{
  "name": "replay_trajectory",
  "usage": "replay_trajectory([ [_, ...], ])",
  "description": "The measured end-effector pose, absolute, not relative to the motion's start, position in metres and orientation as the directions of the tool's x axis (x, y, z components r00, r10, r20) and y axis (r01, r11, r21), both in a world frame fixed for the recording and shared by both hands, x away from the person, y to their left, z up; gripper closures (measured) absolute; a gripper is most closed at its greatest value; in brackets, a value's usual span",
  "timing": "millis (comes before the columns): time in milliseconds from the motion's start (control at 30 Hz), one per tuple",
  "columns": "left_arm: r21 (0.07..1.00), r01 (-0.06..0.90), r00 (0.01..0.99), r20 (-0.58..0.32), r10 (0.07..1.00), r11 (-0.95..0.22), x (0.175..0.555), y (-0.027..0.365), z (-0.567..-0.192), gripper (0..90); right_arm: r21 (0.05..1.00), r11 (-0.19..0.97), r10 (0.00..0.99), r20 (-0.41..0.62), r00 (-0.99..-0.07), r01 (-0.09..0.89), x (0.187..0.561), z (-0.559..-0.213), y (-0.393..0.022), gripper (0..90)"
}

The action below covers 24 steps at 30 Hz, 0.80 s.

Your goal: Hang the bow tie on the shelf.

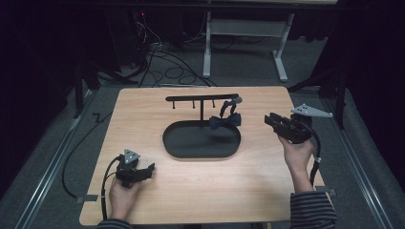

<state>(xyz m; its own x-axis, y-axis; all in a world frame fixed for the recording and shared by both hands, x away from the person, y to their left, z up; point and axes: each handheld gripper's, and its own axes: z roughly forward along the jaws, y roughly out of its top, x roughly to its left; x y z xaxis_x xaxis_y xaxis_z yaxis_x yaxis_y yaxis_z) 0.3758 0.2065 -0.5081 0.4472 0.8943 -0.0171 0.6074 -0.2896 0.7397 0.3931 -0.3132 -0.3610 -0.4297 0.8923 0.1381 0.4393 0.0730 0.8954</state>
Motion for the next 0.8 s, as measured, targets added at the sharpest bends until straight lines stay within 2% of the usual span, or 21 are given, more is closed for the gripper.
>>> replay_trajectory([
  [800, 0.74, 0.608, 0.447, -0.017, 0.894, -0.289, 0.376, 0.207, -0.508, 25.0, 0.9, 0.051, 0.895, 0.151, -0.42, 0.433, 0.358, -0.37, -0.328, 69.7],
])
